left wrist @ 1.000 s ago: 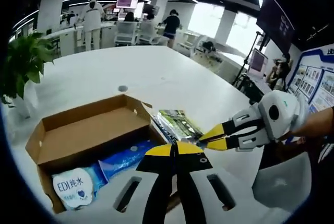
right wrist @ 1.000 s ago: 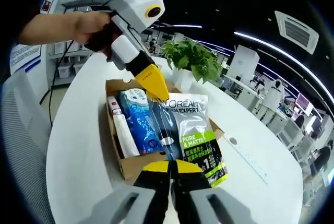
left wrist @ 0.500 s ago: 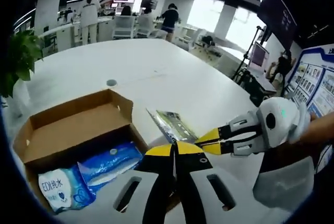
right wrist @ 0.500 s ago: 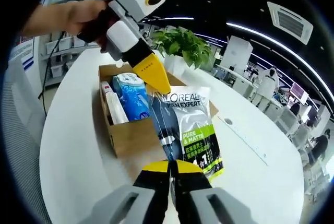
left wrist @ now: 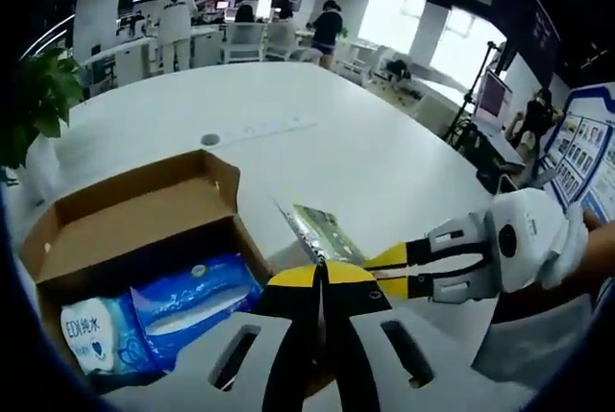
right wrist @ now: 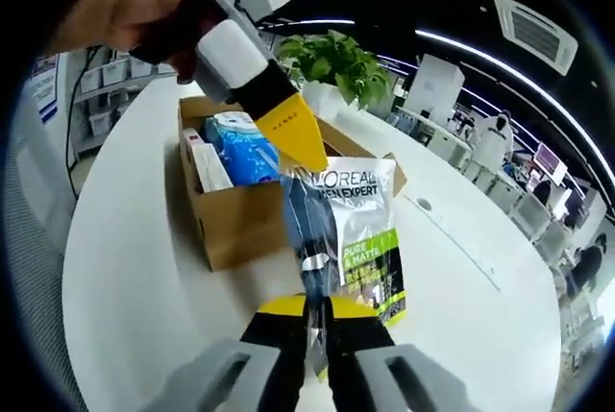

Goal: Operate the shoe box by opening the lid, removing the specified soft item, and placing it in the target area until the item is outside and the box remains undamaged.

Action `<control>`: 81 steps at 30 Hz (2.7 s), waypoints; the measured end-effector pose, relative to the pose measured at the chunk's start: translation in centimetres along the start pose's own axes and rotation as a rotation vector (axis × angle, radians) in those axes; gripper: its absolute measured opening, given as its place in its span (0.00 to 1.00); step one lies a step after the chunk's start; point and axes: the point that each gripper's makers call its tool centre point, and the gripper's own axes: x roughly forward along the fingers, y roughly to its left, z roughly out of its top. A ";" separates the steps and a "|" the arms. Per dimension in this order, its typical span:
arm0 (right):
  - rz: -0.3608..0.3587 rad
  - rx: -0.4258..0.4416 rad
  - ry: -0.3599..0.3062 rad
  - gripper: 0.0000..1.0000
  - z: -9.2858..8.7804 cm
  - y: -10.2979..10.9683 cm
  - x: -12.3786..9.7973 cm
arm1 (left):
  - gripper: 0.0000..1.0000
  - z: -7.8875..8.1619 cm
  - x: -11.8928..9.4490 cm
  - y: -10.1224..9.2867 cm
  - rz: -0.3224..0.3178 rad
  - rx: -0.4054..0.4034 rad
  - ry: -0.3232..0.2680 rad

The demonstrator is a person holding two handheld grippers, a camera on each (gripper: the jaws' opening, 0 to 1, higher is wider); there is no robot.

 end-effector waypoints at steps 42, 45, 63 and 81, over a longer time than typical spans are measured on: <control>0.059 -0.156 -0.062 0.00 2.6 1.4 0.5 | 0.09 0.9 -1.1 1.5 -0.037 0.060 -0.058; 0.069 -0.169 -0.054 0.00 2.3 1.6 0.7 | 0.09 1.1 -1.6 2.5 -0.021 0.051 -0.074; 0.142 -0.234 0.036 0.00 -0.8 2.7 2.0 | 0.10 0.5 -5.0 7.1 0.069 0.006 -0.111; 0.185 -0.206 0.115 0.00 -2.9 2.8 3.2 | 0.13 -0.6 -8.2 12.2 0.138 -0.006 -0.126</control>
